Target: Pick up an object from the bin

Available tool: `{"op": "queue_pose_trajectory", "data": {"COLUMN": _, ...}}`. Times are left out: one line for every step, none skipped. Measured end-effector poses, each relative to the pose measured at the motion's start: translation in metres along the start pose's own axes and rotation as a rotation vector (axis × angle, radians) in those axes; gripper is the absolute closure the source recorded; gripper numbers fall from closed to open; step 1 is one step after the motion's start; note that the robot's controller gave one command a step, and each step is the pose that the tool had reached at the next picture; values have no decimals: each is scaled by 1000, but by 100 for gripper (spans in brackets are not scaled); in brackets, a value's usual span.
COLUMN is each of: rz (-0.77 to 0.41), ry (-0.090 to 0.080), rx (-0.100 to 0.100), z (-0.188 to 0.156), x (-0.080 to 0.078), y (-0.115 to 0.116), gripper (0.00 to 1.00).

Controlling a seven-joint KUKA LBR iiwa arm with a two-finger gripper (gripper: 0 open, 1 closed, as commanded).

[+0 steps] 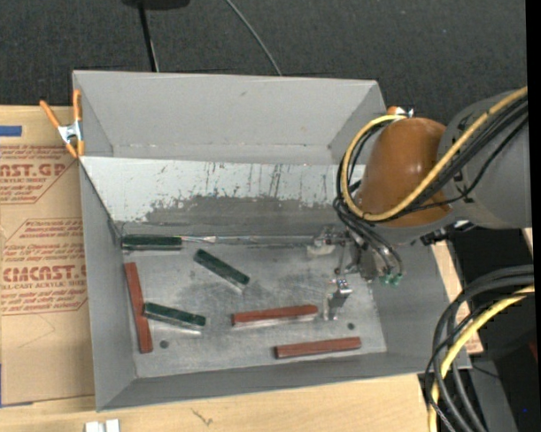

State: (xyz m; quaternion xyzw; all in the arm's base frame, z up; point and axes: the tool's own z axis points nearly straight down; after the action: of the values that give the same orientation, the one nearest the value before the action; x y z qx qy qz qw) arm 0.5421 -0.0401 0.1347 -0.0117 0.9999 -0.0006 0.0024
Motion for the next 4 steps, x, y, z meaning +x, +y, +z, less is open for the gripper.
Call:
{"op": "queue_pose_trajectory", "data": {"rz": -10, "ry": -10, "rx": -1, "z": 59, "x": -52, "y": 21, "gripper": 100}}
{"op": "queue_pose_trajectory", "data": {"rz": -10, "ry": -10, "rx": -1, "z": 59, "x": -52, "y": 21, "gripper": 100}}
{"op": "queue_pose_trajectory", "data": {"rz": -10, "ry": 8, "rx": -2, "z": 7, "x": -47, "y": 15, "gripper": 100}}
{"op": "queue_pose_trajectory", "data": {"rz": -26, "ry": 2, "rx": -1, "z": -26, "x": -46, "y": 19, "gripper": 0}}
